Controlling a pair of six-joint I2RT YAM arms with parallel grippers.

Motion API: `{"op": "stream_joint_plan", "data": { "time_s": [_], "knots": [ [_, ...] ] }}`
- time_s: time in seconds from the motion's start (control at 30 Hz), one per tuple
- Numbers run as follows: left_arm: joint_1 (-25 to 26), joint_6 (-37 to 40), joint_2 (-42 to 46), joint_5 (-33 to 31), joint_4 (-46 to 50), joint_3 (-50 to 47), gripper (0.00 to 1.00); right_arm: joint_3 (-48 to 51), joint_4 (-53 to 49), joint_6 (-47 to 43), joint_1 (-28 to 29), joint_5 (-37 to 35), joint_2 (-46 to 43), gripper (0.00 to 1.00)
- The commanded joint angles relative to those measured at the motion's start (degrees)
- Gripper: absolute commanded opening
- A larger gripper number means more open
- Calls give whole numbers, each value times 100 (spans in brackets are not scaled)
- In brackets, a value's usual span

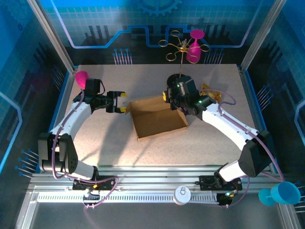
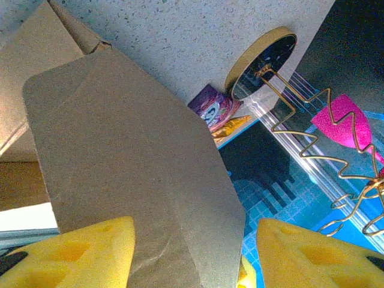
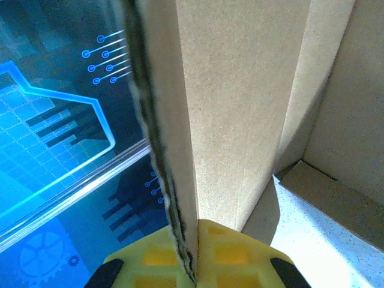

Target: Fold the paper box

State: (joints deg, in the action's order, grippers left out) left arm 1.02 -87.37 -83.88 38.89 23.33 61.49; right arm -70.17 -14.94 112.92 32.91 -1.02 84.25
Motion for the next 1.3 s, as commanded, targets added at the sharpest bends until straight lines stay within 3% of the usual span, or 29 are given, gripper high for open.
{"op": "stream_joint_plan", "data": {
  "time_s": [0.0, 0.6, 0.73, 0.9, 1.27],
  "knots": [
    [25, -260, 188, 238, -114, -204, 57, 47, 164, 50, -82, 56, 56, 0],
    [439, -1245, -161, 188, -1336, -428, 57, 159, 313, 74, -36, 286, 40, 0],
    [459, -1307, -234, 195, -1476, -436, 51, 202, 311, 57, -22, 310, 9, 0],
    [461, -1302, -243, 206, -1539, -531, 34, 248, 300, 46, -22, 314, -22, 0],
    [426, -1081, -327, 223, -1502, -723, 27, 46, -24, -253, -36, 523, 47, 0]
  ]
}}
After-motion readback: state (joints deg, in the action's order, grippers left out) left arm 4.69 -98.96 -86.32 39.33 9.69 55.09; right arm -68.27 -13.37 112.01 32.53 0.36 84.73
